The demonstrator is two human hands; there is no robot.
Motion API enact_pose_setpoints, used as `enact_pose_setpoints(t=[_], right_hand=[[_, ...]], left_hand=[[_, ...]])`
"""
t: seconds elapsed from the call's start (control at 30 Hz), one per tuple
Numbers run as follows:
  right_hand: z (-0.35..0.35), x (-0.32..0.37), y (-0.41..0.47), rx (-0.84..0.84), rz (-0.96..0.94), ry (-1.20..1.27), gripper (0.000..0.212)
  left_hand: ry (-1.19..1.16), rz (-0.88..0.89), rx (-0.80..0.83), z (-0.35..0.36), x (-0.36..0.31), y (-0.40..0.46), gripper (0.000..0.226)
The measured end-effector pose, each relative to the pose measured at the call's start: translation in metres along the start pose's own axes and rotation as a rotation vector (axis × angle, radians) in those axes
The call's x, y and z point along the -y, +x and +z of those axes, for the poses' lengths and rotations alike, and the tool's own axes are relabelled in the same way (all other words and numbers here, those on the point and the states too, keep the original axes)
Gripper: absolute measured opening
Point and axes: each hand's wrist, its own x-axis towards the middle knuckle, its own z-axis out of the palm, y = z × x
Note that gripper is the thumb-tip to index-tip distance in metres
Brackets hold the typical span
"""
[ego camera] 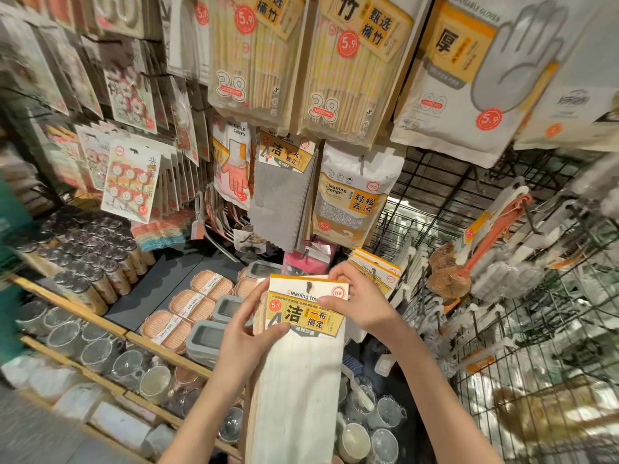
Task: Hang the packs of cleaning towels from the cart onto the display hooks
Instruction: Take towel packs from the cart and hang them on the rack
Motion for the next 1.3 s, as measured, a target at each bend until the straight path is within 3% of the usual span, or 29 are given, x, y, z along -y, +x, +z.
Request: enact_pose_setpoints(t=[0.3,0.53,0.97,1.3], right_hand=[[-0.006,0.000,-0.012,-0.068,0.013,0.187,0.026],[-0.036,-0.022,-0.021,-0.169,0.012,0.171,0.028],[-0.067,-0.090,0.004,-0.405,0.135,0.152,0.030],[-0.075,-0.128,0.042,-0.499,0.257,0.099,0.030]], left_hand=[[0.010,0.057,-0.036,-0.002,0.000,0.000,0.058],[0.054,0.071,-0.080,-0.011,0.005,0.008,0.035],[0.113,0.094,-0.144,-0.023,0.013,0.023,0.041],[0.081,0.014,-0.199,-0.034,0.017,0.025,0.047]])
